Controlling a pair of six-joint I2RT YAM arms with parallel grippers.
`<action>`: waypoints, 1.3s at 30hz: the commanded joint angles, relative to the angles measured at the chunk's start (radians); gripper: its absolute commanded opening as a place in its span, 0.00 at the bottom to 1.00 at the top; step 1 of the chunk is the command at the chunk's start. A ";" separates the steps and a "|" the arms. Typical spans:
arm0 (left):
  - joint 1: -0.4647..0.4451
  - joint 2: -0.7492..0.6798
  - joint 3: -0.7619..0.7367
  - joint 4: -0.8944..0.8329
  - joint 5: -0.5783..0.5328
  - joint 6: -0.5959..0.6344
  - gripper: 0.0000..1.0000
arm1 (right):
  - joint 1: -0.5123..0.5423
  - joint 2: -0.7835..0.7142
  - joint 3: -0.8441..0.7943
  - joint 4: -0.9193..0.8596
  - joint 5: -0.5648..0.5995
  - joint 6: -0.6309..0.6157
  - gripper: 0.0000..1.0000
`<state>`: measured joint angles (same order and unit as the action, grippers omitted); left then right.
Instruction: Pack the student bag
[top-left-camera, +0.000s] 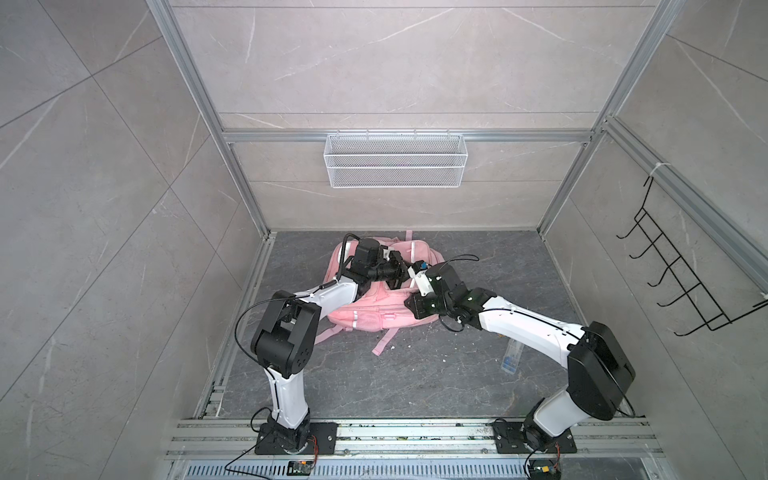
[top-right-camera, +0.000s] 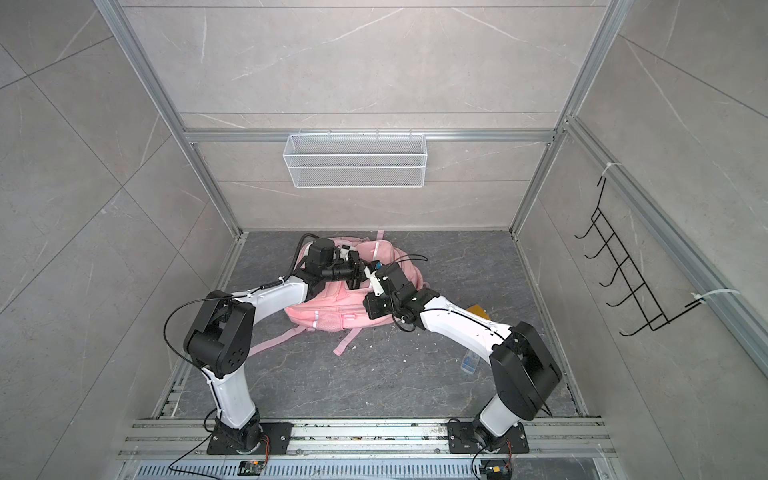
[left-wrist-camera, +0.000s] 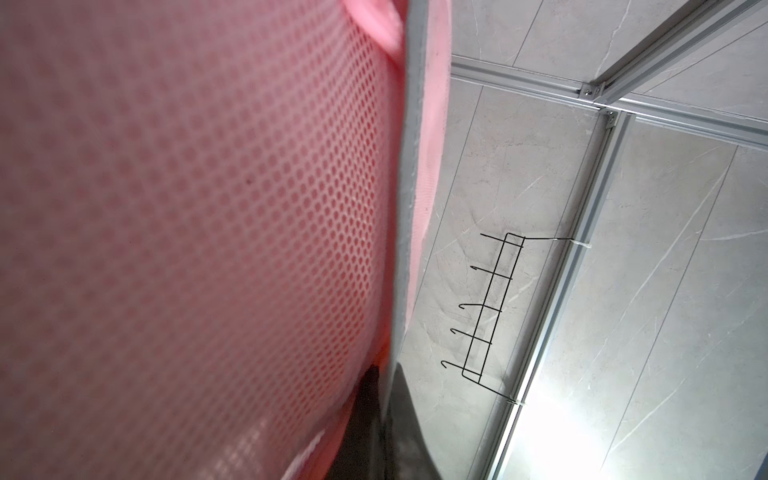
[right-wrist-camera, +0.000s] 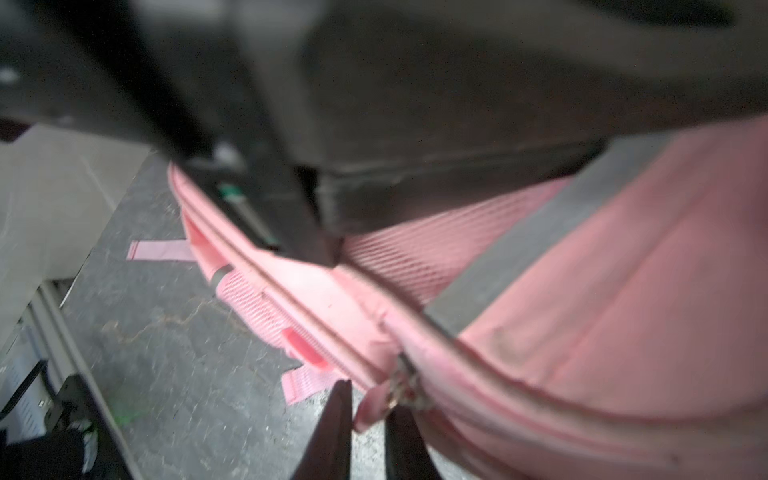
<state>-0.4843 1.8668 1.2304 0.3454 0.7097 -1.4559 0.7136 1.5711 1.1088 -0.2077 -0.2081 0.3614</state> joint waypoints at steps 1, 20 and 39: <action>0.010 -0.074 -0.011 0.093 -0.042 0.038 0.00 | -0.055 -0.107 -0.059 0.070 -0.178 0.088 0.28; -0.085 -0.120 0.106 -0.603 -0.213 0.672 0.30 | -0.859 -0.387 -0.262 -0.457 -0.157 0.210 0.60; -0.366 0.123 0.572 -0.952 -0.086 1.043 0.83 | -1.114 -0.126 -0.351 -0.293 -0.150 0.174 0.61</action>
<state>-0.8062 1.9408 1.7248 -0.5797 0.5060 -0.4706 -0.3965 1.4055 0.7563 -0.5556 -0.3706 0.5537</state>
